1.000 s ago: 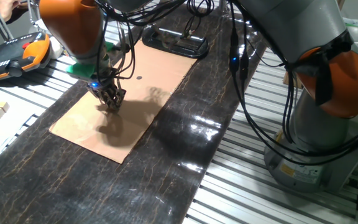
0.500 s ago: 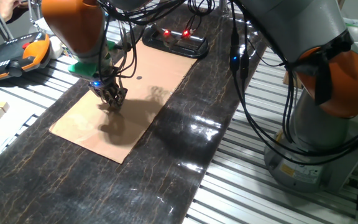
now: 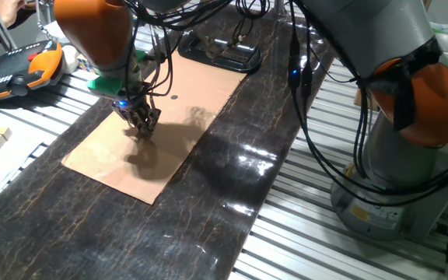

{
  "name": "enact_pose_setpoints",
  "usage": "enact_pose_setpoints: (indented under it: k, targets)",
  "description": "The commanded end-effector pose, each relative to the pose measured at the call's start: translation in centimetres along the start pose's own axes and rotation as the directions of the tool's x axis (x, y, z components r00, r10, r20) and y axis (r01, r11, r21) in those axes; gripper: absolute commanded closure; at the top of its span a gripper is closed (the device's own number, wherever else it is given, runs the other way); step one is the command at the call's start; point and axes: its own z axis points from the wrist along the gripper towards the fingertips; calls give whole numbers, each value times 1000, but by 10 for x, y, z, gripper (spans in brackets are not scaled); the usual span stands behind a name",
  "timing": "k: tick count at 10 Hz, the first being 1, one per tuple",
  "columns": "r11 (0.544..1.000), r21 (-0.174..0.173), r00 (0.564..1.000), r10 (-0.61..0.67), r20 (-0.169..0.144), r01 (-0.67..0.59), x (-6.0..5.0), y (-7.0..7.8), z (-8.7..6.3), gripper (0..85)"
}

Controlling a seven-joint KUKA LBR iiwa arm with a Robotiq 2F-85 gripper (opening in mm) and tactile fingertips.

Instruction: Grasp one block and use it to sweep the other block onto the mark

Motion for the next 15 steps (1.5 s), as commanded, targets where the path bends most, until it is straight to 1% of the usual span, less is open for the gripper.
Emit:
enact_pose_setpoints:
  k: [1,10,15]
  targets:
    - [1000,1,1000,-2,0,2,-1,0,1,843]
    - [1000,-3,1000,-22,8,22,-11,0,2,843]
    - [1000,-6,1000,-24,12,24,-15,-2,4,843]
